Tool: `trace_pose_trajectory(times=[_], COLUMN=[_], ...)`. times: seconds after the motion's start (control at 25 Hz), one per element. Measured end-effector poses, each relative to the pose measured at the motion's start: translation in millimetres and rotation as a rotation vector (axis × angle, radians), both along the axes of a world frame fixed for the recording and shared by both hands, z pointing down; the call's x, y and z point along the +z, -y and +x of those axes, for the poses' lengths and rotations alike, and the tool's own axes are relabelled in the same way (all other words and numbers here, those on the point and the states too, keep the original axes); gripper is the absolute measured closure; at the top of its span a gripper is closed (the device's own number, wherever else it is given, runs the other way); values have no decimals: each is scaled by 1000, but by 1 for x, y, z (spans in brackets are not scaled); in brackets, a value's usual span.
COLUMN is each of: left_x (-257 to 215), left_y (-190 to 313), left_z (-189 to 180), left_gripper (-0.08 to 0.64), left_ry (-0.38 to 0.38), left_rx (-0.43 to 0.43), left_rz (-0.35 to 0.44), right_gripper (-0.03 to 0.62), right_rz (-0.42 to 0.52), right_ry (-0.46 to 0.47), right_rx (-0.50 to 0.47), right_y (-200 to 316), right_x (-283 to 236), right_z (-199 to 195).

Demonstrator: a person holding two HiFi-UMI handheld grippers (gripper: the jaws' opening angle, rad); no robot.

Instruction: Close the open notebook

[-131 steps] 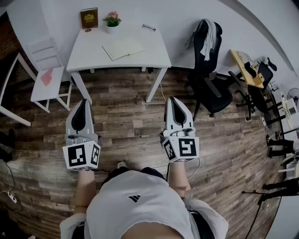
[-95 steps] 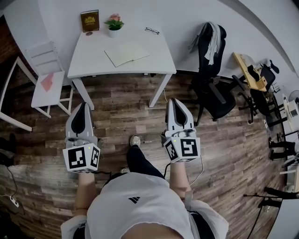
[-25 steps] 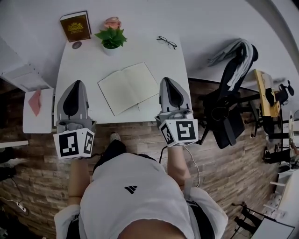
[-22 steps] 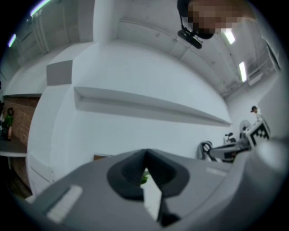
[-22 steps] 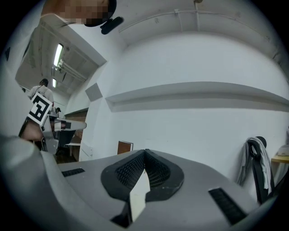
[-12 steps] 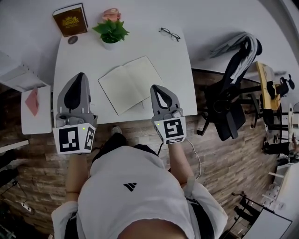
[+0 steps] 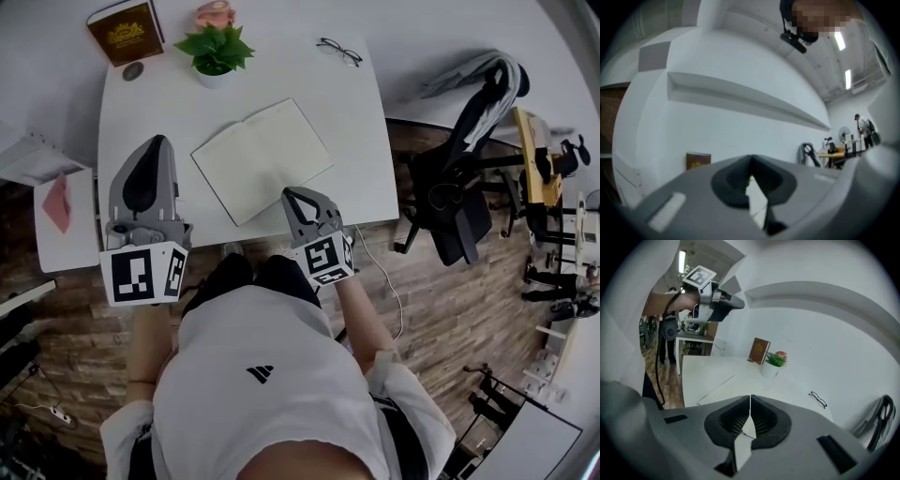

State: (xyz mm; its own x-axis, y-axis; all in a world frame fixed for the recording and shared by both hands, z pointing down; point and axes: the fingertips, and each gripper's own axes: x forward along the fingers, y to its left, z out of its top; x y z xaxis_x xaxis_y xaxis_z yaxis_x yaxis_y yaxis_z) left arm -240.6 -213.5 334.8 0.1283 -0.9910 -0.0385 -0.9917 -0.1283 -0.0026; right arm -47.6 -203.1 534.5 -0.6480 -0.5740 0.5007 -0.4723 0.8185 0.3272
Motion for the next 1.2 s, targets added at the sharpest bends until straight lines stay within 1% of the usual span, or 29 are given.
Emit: trace_pose_trajectory(times=[0.12, 0.24, 0.48, 0.64, 0.8, 1.2], left_x=[1, 4, 8, 9, 10, 15], left_y=[2, -1, -14, -23, -31, -51], left_z=[3, 5, 8, 12, 16, 12], left_gripper=[551, 551, 551, 551, 551, 551], left_ry=[-7, -5, -19, -23, -21, -20], left_rx=[-8, -27, -106, -149, -188, -271], left_rz=[-6, -14, -33, -41, -49, -69], right_gripper=[558, 539, 493, 482, 469, 451], right_rz=[-4, -7, 6, 41, 65, 123], right_ry=[-90, -159, -302, -379, -429, -486], right_rx=[-77, -145, -302, -379, -460, -599], right_y=[-5, -8, -15, -14, -15, -17], right_x=[21, 36, 62, 73, 83, 94], right_z=[0, 2, 9, 9, 5, -10])
